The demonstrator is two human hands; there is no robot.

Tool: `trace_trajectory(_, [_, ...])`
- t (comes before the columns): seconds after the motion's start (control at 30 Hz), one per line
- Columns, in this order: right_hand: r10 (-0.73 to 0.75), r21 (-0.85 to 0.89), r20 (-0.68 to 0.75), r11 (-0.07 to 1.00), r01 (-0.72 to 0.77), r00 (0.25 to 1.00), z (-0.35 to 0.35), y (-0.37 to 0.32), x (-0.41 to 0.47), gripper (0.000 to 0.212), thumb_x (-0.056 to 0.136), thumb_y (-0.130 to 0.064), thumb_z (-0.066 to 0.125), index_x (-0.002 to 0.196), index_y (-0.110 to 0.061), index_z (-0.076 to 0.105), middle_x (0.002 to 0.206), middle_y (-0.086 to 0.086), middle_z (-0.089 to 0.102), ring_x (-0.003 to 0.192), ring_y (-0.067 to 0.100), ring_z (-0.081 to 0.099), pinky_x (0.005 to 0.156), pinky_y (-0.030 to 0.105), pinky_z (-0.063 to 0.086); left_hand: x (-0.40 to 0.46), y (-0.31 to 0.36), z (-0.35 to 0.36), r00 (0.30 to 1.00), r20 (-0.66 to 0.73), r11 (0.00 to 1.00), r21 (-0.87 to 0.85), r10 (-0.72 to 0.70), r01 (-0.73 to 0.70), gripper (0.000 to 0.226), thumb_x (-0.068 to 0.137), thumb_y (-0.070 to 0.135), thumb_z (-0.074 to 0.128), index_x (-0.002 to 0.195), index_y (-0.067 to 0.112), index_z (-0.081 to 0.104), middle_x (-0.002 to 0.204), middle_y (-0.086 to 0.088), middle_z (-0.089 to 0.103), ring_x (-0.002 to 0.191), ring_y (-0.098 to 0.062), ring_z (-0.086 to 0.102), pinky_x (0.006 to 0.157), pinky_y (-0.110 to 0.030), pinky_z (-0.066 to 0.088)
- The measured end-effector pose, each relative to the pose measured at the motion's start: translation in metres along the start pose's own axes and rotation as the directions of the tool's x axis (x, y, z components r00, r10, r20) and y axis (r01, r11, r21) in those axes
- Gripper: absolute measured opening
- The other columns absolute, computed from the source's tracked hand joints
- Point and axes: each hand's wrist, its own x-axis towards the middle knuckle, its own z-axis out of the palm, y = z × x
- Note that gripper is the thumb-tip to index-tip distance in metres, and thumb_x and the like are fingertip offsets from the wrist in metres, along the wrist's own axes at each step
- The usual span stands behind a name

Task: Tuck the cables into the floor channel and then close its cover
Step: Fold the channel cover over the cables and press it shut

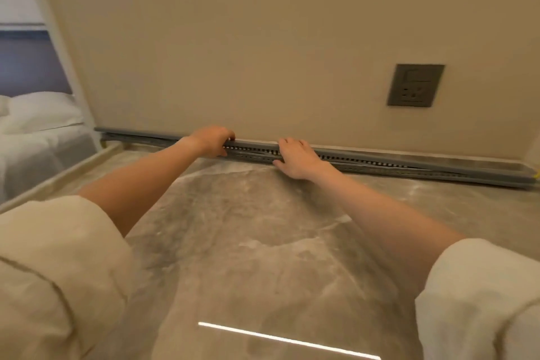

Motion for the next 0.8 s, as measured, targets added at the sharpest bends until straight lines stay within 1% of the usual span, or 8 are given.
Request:
trace_trajectory(0.13, [-0.081, -0.005, 0.059, 0.997, 0.082, 0.995, 0.002, -0.024, 0.038, 0.042, 0.097, -0.041, 0.044, 0.115, -0.003, 0.051, 0.118, 0.017, 0.06, 0.11, 0.033, 0.056, 0.089, 0.04, 0.041, -0.002, -0.044, -0.001, 0.999, 0.03, 0.998, 0.057, -0.03, 0.028, 0.045, 0.086, 0.008, 0.059, 0.131, 0.011, 0.051, 0.131, -0.014, 0.058, 0.116, -0.033, 0.055, 0.093, -0.039, 0.047])
trace_trajectory(0.27, [-0.134, -0.027, 0.05, 0.99, 0.136, 0.99, 0.009, -0.044, 0.064, 0.048, 0.095, -0.048, 0.043, 0.109, -0.004, 0.056, 0.111, 0.017, 0.063, 0.102, 0.034, 0.059, 0.079, 0.037, 0.043, -0.004, -0.083, -0.003, 0.998, 0.015, 0.992, 0.11, -0.063, 0.061, 0.044, 0.088, 0.005, 0.058, 0.13, 0.015, 0.053, 0.127, -0.013, 0.061, 0.113, -0.032, 0.058, 0.09, -0.039, 0.047])
trace_trajectory(0.37, [-0.15, -0.008, 0.049, 0.989, 0.151, 0.987, 0.017, -0.057, 0.079, 0.047, 0.094, -0.046, 0.048, 0.11, -0.003, 0.055, 0.111, 0.017, 0.063, 0.1, 0.035, 0.06, 0.07, 0.035, 0.041, -0.006, -0.102, -0.001, 0.999, 0.007, 0.985, 0.168, -0.053, 0.051, 0.039, 0.09, 0.006, 0.055, 0.128, 0.013, 0.054, 0.124, -0.014, 0.062, 0.111, -0.033, 0.058, 0.089, -0.039, 0.047])
trace_trajectory(0.47, [-0.164, 0.013, 0.049, 0.986, 0.164, 0.985, 0.022, -0.062, 0.088, 0.042, 0.092, -0.042, 0.054, 0.113, -0.005, 0.051, 0.115, 0.017, 0.06, 0.103, 0.035, 0.059, 0.07, 0.035, 0.04, -0.007, -0.112, 0.005, 0.999, -0.006, 0.979, 0.197, -0.049, 0.049, 0.034, 0.09, 0.004, 0.052, 0.123, 0.011, 0.057, 0.119, -0.015, 0.062, 0.108, -0.033, 0.059, 0.088, -0.04, 0.049])
trace_trajectory(0.6, [-0.176, 0.05, 0.034, 0.983, 0.175, 0.984, 0.027, -0.054, 0.089, 0.041, 0.09, -0.045, 0.055, 0.109, -0.009, 0.049, 0.114, 0.014, 0.061, 0.103, 0.034, 0.058, 0.074, 0.037, 0.044, -0.008, -0.112, 0.011, 0.999, -0.051, 0.976, 0.219, 0.0, 0.011, 0.032, 0.09, 0.0, 0.049, 0.119, 0.008, 0.058, 0.112, -0.017, 0.063, 0.101, -0.034, 0.06, 0.083, -0.041, 0.048])
trace_trajectory(0.7, [-0.166, 0.103, 0.032, 0.981, 0.162, 0.986, 0.025, -0.043, 0.085, 0.042, 0.089, -0.047, 0.056, 0.108, -0.011, 0.049, 0.111, 0.013, 0.061, 0.1, 0.032, 0.059, 0.072, 0.036, 0.042, -0.01, -0.109, 0.006, 0.998, -0.042, 0.978, 0.206, 0.038, -0.028, 0.03, 0.09, -0.001, 0.048, 0.117, 0.008, 0.059, 0.109, -0.016, 0.063, 0.098, -0.032, 0.06, 0.08, -0.041, 0.049])
trace_trajectory(0.8, [-0.142, 0.166, 0.053, 0.977, 0.132, 0.988, 0.02, -0.032, 0.079, 0.044, 0.086, -0.047, 0.06, 0.111, -0.012, 0.049, 0.111, 0.011, 0.06, 0.098, 0.029, 0.057, 0.071, 0.032, 0.039, -0.01, -0.099, 0.0, 0.998, -0.023, 0.979, 0.196, 0.065, -0.059, 0.028, 0.089, -0.003, 0.05, 0.112, 0.007, 0.061, 0.106, -0.015, 0.064, 0.096, -0.031, 0.059, 0.076, -0.038, 0.046])
